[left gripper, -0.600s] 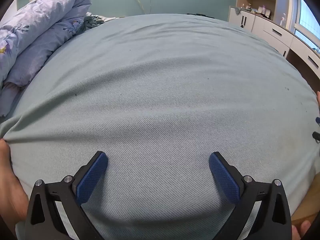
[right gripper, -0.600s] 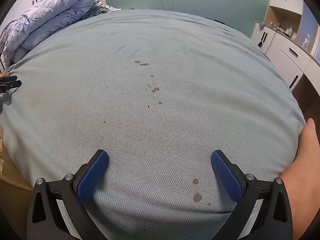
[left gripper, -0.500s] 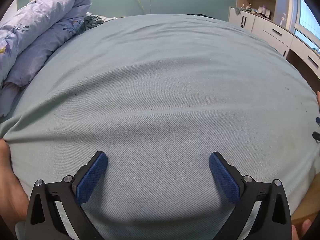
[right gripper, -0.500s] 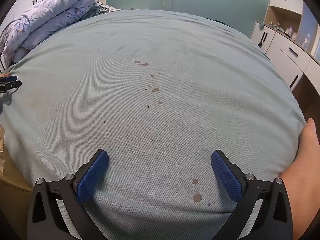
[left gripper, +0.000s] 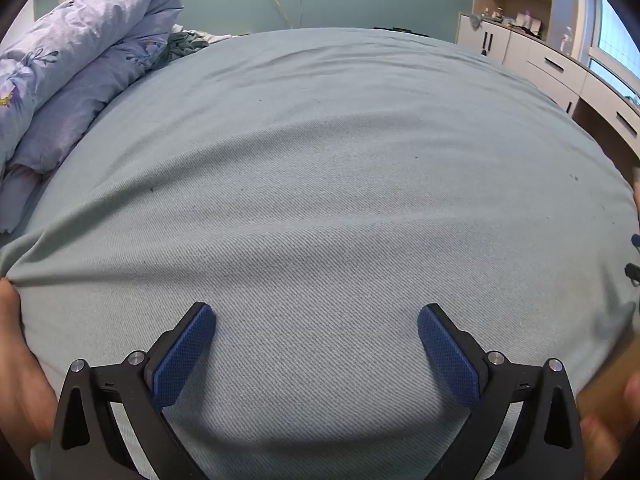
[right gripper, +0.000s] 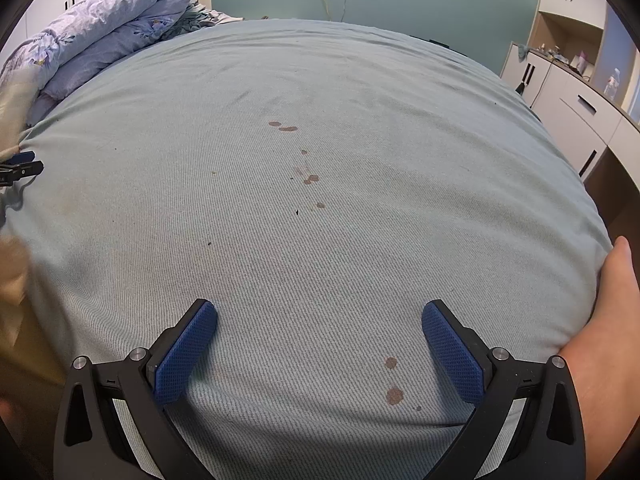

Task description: Organize snacks

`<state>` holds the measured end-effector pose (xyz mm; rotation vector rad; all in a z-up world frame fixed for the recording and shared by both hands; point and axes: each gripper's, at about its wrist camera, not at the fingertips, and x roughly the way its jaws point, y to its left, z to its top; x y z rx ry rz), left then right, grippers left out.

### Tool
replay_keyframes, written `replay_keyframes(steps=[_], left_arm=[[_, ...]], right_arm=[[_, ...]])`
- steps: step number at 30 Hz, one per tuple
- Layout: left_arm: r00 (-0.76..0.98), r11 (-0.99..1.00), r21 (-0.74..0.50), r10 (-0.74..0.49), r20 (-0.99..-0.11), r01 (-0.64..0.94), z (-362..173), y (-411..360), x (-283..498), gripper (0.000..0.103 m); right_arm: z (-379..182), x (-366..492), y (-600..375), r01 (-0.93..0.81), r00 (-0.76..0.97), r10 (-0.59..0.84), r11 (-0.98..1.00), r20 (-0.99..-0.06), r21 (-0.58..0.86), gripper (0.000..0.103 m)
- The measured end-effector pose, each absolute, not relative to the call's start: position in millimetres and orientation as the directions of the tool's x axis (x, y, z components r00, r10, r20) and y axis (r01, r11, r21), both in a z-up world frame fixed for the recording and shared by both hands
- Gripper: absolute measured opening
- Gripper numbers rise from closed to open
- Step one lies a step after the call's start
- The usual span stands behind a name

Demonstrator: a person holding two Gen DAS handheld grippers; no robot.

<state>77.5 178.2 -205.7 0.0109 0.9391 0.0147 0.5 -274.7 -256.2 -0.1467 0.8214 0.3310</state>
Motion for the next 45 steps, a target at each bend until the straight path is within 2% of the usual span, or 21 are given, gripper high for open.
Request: replay_keyframes(steps=[45], left_arm=[[0.593, 1.000, 0.013, 0.015, -0.805, -0.009, -204.9, 178.1, 78.6, 0.103]], right_arm=[[-260.3, -0.4, -273.5, -0.342, 0.637, 0.234, 0.940, -0.734, 0.003, 0.103]])
